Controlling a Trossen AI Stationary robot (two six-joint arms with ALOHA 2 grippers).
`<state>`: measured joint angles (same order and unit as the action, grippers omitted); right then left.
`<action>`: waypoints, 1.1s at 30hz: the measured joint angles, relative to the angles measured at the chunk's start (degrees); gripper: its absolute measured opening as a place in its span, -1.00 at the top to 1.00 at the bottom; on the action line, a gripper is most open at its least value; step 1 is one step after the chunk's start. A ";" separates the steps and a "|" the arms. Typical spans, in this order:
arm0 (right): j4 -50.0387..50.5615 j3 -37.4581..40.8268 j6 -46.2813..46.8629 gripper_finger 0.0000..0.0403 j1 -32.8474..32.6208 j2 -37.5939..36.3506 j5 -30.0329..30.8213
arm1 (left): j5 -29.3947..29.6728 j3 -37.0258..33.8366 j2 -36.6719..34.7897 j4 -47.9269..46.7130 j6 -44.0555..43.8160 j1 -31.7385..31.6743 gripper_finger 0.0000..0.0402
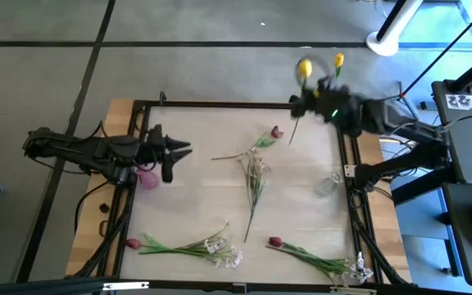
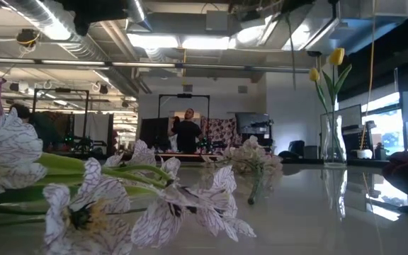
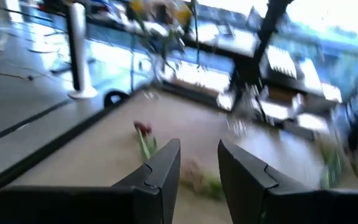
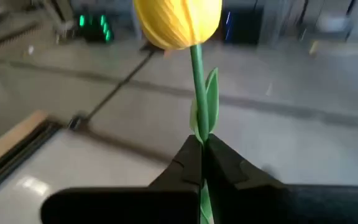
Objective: Sort flowers into vase by color
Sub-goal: Put the yellow flower into the top transparent vase
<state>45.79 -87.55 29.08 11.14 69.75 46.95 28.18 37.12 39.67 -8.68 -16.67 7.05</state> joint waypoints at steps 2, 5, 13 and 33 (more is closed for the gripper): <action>-6.06 0.00 -9.57 0.98 4.87 -0.99 -0.92 | -0.04 0.00 0.10 2.86 -1.92 -2.51 0.47; -12.57 0.00 -20.82 0.99 13.18 -1.12 -2.73 | -0.02 0.00 0.25 6.77 -4.23 -6.14 0.47; -20.31 4.22 -29.63 0.99 32.66 -1.05 -12.16 | -0.09 0.02 0.46 9.92 -8.34 -11.66 0.48; -33.86 24.62 -34.27 1.00 39.62 -8.61 -14.03 | -1.28 0.02 0.45 9.87 -13.23 -11.68 0.48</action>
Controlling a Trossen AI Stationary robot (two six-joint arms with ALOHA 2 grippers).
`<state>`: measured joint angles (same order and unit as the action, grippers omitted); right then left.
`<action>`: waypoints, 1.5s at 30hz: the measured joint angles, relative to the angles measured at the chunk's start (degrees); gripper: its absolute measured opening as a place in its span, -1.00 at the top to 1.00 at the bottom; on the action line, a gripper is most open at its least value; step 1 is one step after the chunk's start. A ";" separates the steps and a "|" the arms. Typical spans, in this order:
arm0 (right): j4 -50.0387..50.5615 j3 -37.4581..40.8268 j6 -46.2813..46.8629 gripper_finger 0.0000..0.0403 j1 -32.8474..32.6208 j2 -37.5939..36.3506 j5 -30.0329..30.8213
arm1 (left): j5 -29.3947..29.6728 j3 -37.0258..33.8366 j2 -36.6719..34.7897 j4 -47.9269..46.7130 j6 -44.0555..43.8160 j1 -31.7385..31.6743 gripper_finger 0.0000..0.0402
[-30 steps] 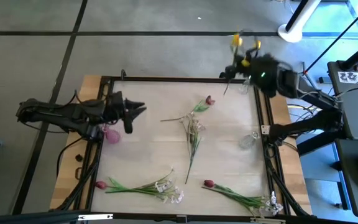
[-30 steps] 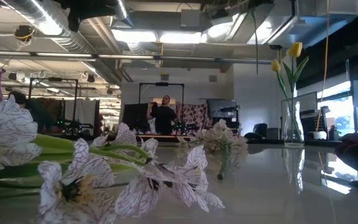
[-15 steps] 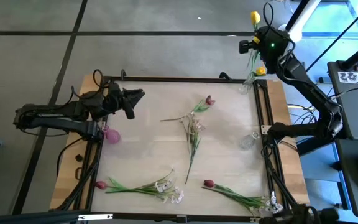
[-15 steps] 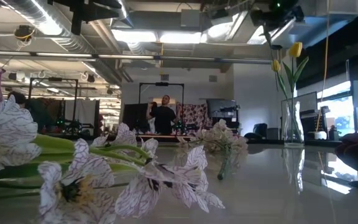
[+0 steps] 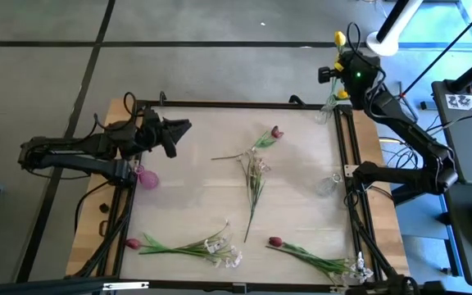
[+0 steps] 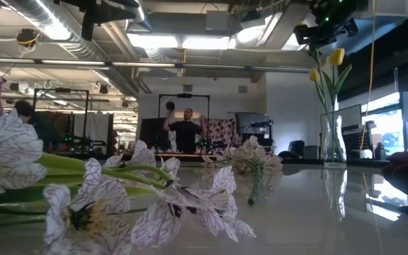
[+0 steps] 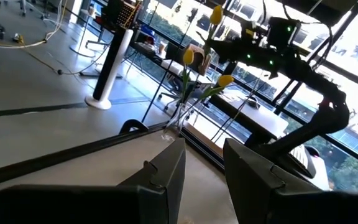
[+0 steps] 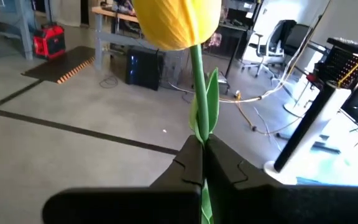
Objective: Sort flowers into vase by color
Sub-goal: Put the yellow flower into the top transparent vase, then put the top white flowers into the bottom transparent vase
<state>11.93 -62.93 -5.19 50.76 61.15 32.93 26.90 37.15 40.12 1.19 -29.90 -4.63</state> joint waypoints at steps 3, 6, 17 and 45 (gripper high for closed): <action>-1.78 1.86 0.43 1.00 -0.01 0.06 0.27 | -0.01 0.00 0.00 0.00 -0.06 -0.56 0.48; -1.90 3.30 0.54 1.00 0.00 0.13 0.09 | 0.03 0.00 0.00 0.00 -0.06 -0.78 0.48; -2.39 10.66 -0.30 0.83 0.00 0.24 2.01 | -1.05 0.00 -0.34 -0.12 1.55 -0.78 0.48; 22.72 -12.02 12.31 -0.07 -0.73 0.19 -29.03 | -11.16 18.91 0.42 -21.33 12.02 -1.42 0.48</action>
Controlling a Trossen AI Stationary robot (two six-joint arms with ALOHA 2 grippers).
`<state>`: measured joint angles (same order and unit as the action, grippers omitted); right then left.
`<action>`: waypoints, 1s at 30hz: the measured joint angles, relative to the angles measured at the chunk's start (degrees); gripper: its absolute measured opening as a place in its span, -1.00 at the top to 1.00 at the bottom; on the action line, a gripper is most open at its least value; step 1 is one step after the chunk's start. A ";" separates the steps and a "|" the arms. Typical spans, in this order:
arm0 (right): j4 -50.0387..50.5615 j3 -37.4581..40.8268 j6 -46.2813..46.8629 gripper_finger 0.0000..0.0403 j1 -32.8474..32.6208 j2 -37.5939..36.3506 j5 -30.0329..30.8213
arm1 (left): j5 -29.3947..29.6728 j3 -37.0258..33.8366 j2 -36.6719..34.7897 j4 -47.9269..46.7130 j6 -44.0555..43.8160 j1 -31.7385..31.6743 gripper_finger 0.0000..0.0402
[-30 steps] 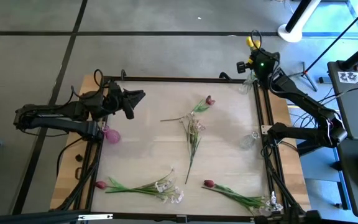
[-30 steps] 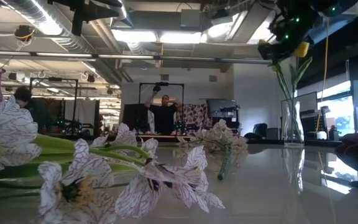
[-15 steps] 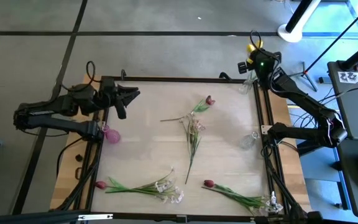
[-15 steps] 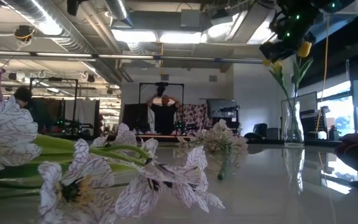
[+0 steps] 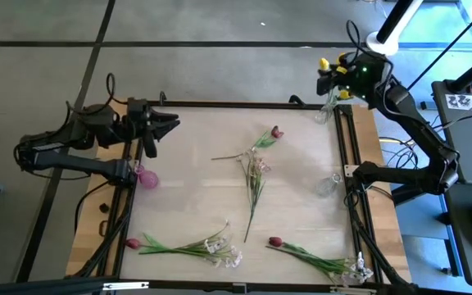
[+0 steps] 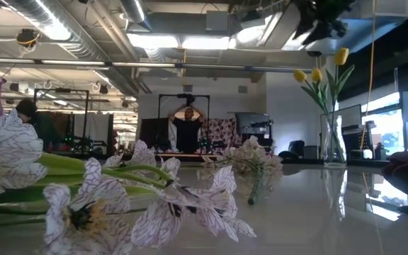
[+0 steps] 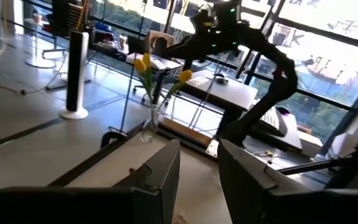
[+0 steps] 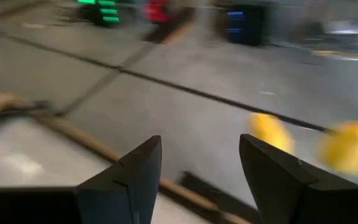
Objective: Sort flowers into vase by color
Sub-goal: Put the top white flowers into the bottom transparent vase
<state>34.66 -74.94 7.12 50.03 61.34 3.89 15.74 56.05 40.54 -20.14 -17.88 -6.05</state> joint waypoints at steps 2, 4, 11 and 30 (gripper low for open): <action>-0.60 -0.17 0.79 -0.07 -2.14 0.00 -3.19 | 0.01 0.00 0.96 -0.07 0.11 -0.38 0.48; -0.56 -0.17 0.79 -0.07 -4.91 0.00 -3.94 | -0.01 0.00 2.40 -0.26 0.45 -0.66 0.48; -1.00 -0.17 2.06 -0.07 -16.73 0.04 -4.45 | 0.00 0.00 10.26 -1.87 -1.77 -2.03 0.47; 10.02 -0.17 19.62 -0.07 -37.96 0.04 6.23 | -3.88 -0.02 41.18 4.29 -5.10 -2.70 0.47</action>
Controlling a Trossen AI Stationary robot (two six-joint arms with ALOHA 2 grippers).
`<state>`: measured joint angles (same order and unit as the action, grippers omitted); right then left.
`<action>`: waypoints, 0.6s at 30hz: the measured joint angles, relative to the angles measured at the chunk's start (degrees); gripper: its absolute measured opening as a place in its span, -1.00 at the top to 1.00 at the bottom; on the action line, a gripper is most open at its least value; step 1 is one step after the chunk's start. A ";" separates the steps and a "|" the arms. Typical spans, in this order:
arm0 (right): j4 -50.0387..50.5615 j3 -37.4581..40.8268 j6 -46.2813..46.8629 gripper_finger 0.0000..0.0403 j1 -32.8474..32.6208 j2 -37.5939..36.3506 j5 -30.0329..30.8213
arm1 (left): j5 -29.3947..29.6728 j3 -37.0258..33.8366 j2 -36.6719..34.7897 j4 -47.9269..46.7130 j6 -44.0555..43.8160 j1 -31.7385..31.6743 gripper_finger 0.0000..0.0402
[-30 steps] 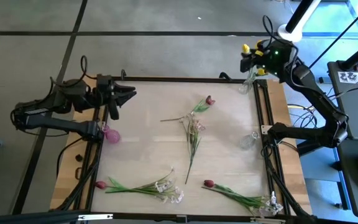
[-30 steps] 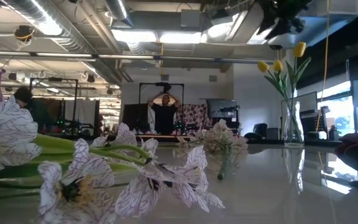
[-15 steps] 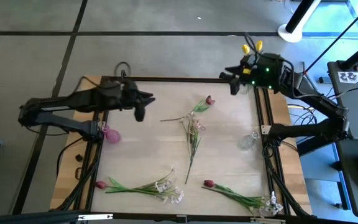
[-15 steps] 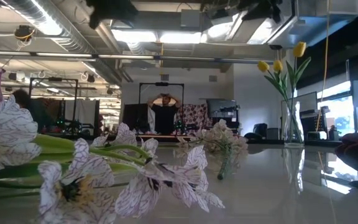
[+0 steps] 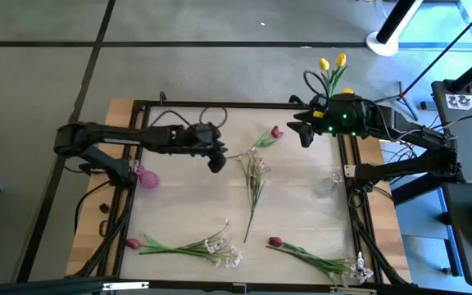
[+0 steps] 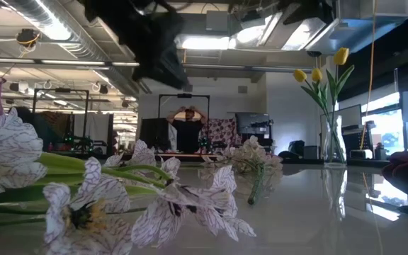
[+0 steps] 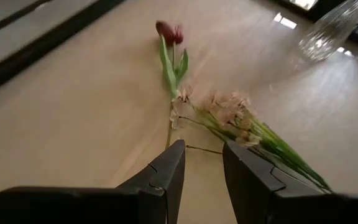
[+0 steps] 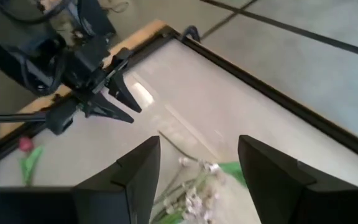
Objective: Sort flowers into vase by color
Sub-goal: Put the top white flowers into the bottom transparent vase
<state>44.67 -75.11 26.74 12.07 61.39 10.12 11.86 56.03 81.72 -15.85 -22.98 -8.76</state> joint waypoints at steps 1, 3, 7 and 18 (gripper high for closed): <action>0.74 0.00 0.51 -0.07 -0.43 0.00 0.49 | -0.02 0.00 1.27 1.06 -0.06 0.14 0.47; 1.71 0.00 1.58 -0.07 -1.15 0.00 0.88 | -0.45 -0.02 3.54 2.51 -0.49 0.69 0.47; 1.93 1.03 2.15 -0.07 -1.62 -0.02 0.73 | -0.82 -0.02 6.40 4.25 -3.33 2.63 0.47; -3.90 13.63 1.47 -0.09 -4.31 3.27 -8.01 | -4.01 -0.02 8.32 0.90 -17.63 7.28 0.47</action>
<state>40.78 -61.48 28.21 7.76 64.65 2.10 7.85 56.01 90.04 -14.95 -40.61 -1.47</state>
